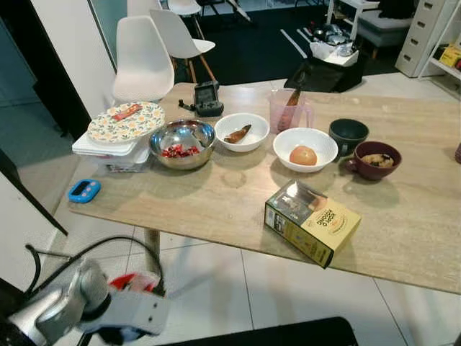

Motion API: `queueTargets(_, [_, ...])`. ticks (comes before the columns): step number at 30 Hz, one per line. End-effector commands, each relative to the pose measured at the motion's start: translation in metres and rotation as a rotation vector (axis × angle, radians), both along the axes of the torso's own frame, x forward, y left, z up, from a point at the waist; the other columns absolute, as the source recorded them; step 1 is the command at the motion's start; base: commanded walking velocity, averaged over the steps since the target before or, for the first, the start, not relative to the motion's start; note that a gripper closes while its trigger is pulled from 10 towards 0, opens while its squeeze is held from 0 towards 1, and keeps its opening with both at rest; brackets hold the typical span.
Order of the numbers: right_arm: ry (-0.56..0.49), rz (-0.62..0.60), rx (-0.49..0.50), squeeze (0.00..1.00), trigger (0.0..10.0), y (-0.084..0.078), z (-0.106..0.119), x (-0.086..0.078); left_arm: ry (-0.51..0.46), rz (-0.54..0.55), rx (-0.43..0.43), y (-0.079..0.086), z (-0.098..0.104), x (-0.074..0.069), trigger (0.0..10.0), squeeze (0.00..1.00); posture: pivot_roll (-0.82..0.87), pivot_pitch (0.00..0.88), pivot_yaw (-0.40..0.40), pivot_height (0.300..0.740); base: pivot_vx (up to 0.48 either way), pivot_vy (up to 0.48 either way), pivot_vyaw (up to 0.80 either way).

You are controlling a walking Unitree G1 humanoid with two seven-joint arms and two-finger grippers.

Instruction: Restocking fridge

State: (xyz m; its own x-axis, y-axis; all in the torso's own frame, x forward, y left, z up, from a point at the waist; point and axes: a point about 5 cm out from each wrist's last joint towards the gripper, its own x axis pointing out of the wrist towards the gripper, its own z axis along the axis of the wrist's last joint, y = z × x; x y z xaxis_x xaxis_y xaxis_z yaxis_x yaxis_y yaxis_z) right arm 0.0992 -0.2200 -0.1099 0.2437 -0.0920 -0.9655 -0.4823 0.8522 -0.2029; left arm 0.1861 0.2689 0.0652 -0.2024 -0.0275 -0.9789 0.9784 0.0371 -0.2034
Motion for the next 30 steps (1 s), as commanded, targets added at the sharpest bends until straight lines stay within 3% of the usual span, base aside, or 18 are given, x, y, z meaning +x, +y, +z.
queueTargets(1, [0.001,-0.013,0.004,0.00,10.0,0.002,-0.001,-0.002,-0.006,0.075,0.015,-0.002,-0.031,-0.009,10.0,0.00,-0.01,0.000,0.028,0.740,0.000,0.000,0.00])
queueTargets(2, [0.001,-0.014,0.004,0.00,10.0,0.002,-0.001,-0.002,0.003,0.116,0.017,-0.003,-0.045,-0.014,10.0,0.00,-0.01,0.000,0.025,0.740,0.000,0.000,0.00])
queueTargets(3, [0.001,-0.014,0.004,0.00,10.0,0.002,-0.001,-0.002,0.003,0.116,0.017,-0.003,-0.045,-0.014,10.0,0.00,-0.01,0.000,0.025,0.740,0.000,0.000,0.00])
queueTargets(6, [0.001,-0.014,0.005,0.00,10.0,0.002,-0.001,-0.002,0.014,0.250,0.061,-0.001,-0.090,-0.035,10.0,0.00,-0.01,0.000,0.018,0.740,0.000,0.000,0.00])
queueTargets(7, [0.001,-0.014,0.005,0.00,10.0,0.002,-0.001,-0.002,0.014,0.250,0.061,-0.001,-0.090,-0.035,10.0,0.00,-0.01,0.000,0.018,0.740,0.000,0.000,0.00])
queueTargets(9, [0.000,-0.012,0.006,0.00,10.0,0.002,-0.001,-0.001,-0.027,0.372,0.101,0.000,-0.118,-0.051,10.0,0.00,-0.01,0.000,0.017,0.740,0.000,0.000,0.00])
queueTargets(10, [0.000,-0.012,0.006,0.00,10.0,0.002,-0.001,-0.001,-0.027,0.372,0.101,0.000,-0.118,-0.051,10.0,0.00,-0.01,0.000,0.017,0.740,0.000,0.000,0.00])
queueTargets(11, [-0.002,-0.011,0.006,0.00,10.0,0.002,0.000,0.000,-0.074,0.498,0.105,-0.002,-0.132,-0.061,10.0,0.00,-0.01,0.000,0.013,0.740,0.000,0.000,0.00])
queueTargets(14, [-0.004,-0.011,0.007,0.00,10.0,0.002,0.000,0.001,-0.108,0.587,0.114,-0.004,-0.141,-0.070,10.0,0.00,0.00,0.000,0.012,0.740,0.000,0.000,0.00])
queueTargets(17, [-0.012,-0.007,0.007,0.00,10.0,0.002,0.001,0.004,-0.221,0.941,0.159,-0.004,-0.161,-0.102,10.0,0.00,0.00,0.000,0.000,0.740,0.000,0.000,0.00])
queueTargets(18, [-0.012,-0.007,0.007,0.00,10.0,0.002,0.001,0.004,-0.221,0.941,0.159,-0.004,-0.161,-0.102,10.0,0.00,0.00,0.000,0.000,0.740,0.000,0.000,0.00])
queueTargets(22, [-0.026,-0.010,0.009,0.00,10.0,0.003,0.001,0.008,-0.306,1.199,0.246,0.003,-0.167,-0.130,10.0,0.00,0.00,0.000,-0.002,0.740,0.000,0.000,0.00])
queueTargets(23, [-0.026,-0.010,0.009,0.00,10.0,0.003,0.001,0.008,-0.306,1.199,0.246,0.003,-0.167,-0.130,10.0,0.00,0.00,0.000,-0.002,0.740,0.000,0.000,0.00])
queueTargets(26, [-0.034,-0.013,0.010,0.00,10.0,0.003,0.002,0.010,-0.333,1.486,0.263,0.000,-0.171,-0.143,10.0,0.00,-0.01,0.000,0.004,0.740,0.000,0.000,0.00])
queueTargets(30, [-0.039,-0.016,0.010,0.00,10.0,0.003,0.002,0.012,-0.345,1.599,0.243,-0.010,-0.175,-0.143,10.0,0.00,-0.01,0.000,0.003,0.740,0.000,0.000,0.00])
